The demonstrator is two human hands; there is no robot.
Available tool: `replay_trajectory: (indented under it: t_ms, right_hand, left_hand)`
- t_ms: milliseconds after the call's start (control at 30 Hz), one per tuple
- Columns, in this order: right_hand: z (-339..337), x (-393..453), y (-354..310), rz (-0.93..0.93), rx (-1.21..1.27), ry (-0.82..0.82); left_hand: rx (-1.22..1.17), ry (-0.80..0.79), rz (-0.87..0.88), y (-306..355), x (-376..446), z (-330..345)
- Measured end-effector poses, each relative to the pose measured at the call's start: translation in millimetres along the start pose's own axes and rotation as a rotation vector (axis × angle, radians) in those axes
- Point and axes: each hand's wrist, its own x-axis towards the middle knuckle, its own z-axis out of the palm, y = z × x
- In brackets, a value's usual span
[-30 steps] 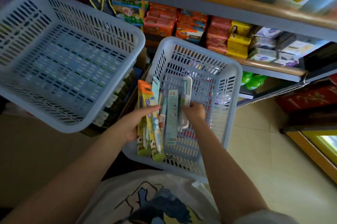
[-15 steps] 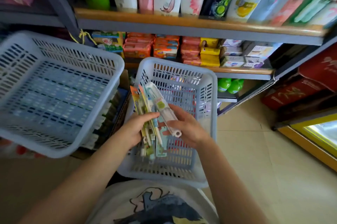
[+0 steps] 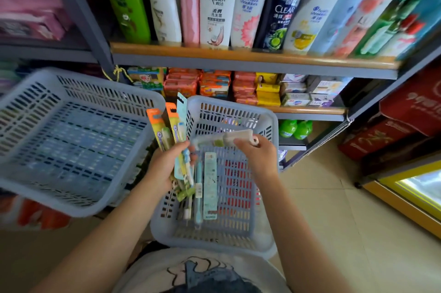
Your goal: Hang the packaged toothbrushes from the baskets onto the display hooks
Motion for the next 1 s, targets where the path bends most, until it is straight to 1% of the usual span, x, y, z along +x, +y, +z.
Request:
replay_trajectory:
  t_ms: [67,133,267,367,467,633,767,867,933,1000]
  right_hand:
    - [4,0,-2,-0.013,0.026,-0.03]
    - [9,-2,-3,-0.028,0.022,-0.115]
    - [28,-8,-7,-0.046,0.04,-0.239]
    - [44,-9,-11,-0.023,0.064,-0.251]
    - [57,-9,-12,0.005,0.03,-0.259]
    - [66,-3,0,0.101,0.082,-0.391]
    - [76,-5,12,0.106,0.006,-0.527]
    - [82,-7,14,0.087,-0.07,-0.57]
    - [82,-3,18,0.121,-0.065,-0.605]
    - [79,6,28,0.186,-0.077,-0.542]
  left_hand:
    - [0.057,-0.023,0.017,1,-1,-3]
    - [0.097,-0.073,0.003,2,-4,-3]
    - [0.112,-0.216,-0.095,1,-15,1]
    - [0.103,-0.319,-0.185,-8,-20,-1]
    - [0.092,-0.343,-0.22,-19,-21,-6]
    - [0.073,-0.268,-0.18,-26,-20,-23]
    - [0.077,-0.198,-0.136,-25,-21,-35]
    - [0.124,-0.111,-0.109,-27,-22,-44]
    - [0.216,-0.025,-0.09,-28,-20,-52]
    - [0.329,0.047,-0.08,-30,-19,-60]
